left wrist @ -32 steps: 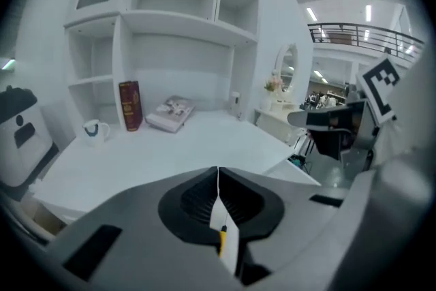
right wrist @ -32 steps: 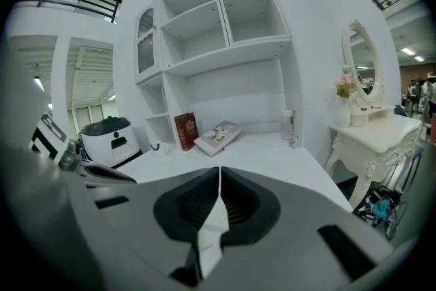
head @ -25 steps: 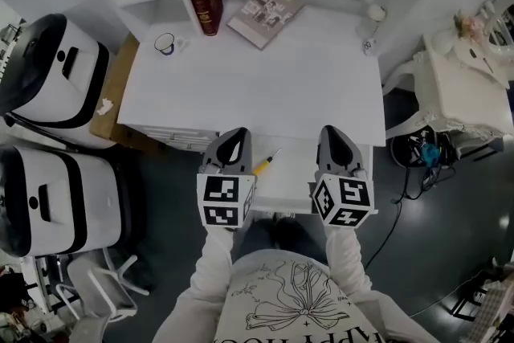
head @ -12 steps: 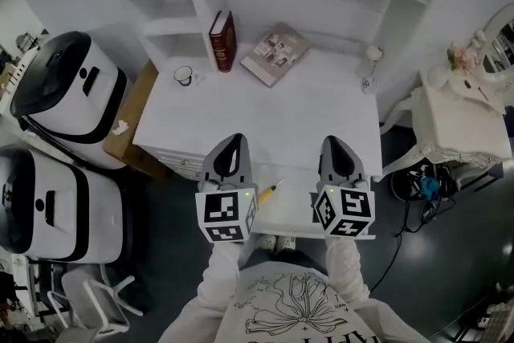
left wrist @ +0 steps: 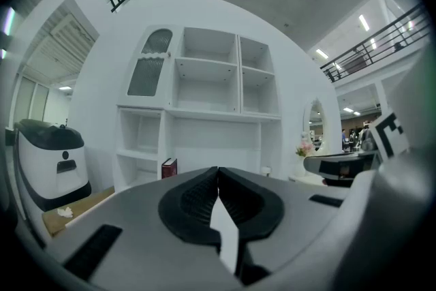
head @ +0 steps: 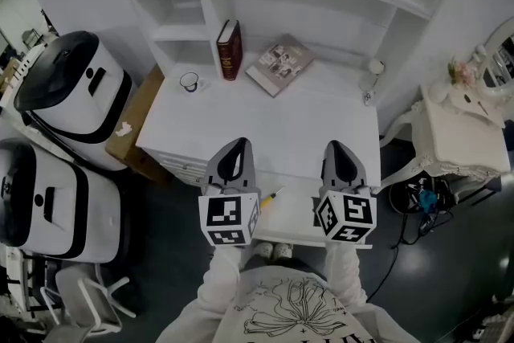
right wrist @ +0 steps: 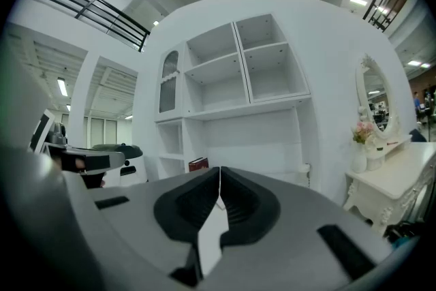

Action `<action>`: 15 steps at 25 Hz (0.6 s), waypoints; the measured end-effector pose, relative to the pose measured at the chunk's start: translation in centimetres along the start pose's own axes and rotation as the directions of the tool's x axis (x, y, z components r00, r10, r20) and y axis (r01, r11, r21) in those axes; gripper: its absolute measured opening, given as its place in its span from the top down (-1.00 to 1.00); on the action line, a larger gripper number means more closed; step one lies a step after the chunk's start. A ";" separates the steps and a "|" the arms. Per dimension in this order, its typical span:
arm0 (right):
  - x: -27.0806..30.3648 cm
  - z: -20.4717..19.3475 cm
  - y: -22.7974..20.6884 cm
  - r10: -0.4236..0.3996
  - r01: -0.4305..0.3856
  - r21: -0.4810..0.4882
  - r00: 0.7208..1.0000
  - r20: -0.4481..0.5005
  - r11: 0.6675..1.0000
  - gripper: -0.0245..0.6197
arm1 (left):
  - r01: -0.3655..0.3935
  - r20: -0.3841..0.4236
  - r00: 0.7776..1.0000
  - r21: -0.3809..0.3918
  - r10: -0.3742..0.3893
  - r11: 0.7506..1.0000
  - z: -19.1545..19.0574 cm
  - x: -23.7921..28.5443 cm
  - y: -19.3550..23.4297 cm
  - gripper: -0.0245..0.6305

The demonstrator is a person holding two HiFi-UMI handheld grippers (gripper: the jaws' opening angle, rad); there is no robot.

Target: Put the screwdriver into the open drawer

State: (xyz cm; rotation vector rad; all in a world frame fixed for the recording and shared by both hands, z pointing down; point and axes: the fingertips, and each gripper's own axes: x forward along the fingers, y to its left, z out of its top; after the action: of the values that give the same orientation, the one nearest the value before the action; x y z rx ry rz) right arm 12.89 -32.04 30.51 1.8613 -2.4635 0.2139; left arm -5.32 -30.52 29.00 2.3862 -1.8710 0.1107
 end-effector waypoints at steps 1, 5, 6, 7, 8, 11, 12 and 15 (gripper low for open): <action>0.0 0.0 0.0 0.000 0.000 -0.001 1.000 0.000 1.000 0.90 | 0.001 0.000 1.000 0.001 -0.001 1.000 0.0 0.0 -0.1 0.91; 0.0 0.0 0.1 0.002 -0.002 -0.004 1.000 0.000 1.000 0.90 | 0.005 -0.003 1.000 0.007 -0.005 1.000 0.0 0.0 -0.3 0.91; 0.0 0.0 0.1 0.002 -0.002 -0.004 1.000 0.000 1.000 0.90 | 0.006 -0.004 1.000 0.008 -0.006 1.000 0.0 0.0 -0.4 0.90; 0.0 0.0 0.1 0.003 -0.003 -0.004 1.000 -0.001 1.000 0.90 | 0.007 -0.006 1.000 0.008 -0.007 1.000 -0.1 0.0 -0.5 0.91; 0.0 0.0 0.0 0.003 -0.003 -0.003 1.000 -0.001 1.000 0.90 | 0.009 -0.008 1.000 0.009 -0.009 1.000 -0.1 0.0 -0.6 0.91; -0.1 -0.2 0.0 0.002 -0.002 -0.001 1.000 -0.001 1.000 0.90 | 0.011 -0.014 1.000 0.010 -0.011 1.000 -0.4 0.0 -0.7 0.91; -0.1 -0.2 0.0 0.002 -0.002 0.000 1.000 -0.001 1.000 0.90 | 0.012 -0.015 1.000 0.010 -0.012 1.000 -0.5 0.0 -0.7 0.91; -0.1 -0.3 0.0 0.001 -0.001 0.002 1.000 -0.002 1.000 0.90 | 0.015 -0.015 1.000 0.010 -0.015 1.000 -0.6 0.1 -0.7 0.91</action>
State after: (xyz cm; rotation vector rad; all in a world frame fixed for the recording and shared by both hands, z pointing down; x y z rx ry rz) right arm 12.87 -31.89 30.83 1.8596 -2.4640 0.2177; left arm -4.60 -30.33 29.56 2.3987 -1.8505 0.1366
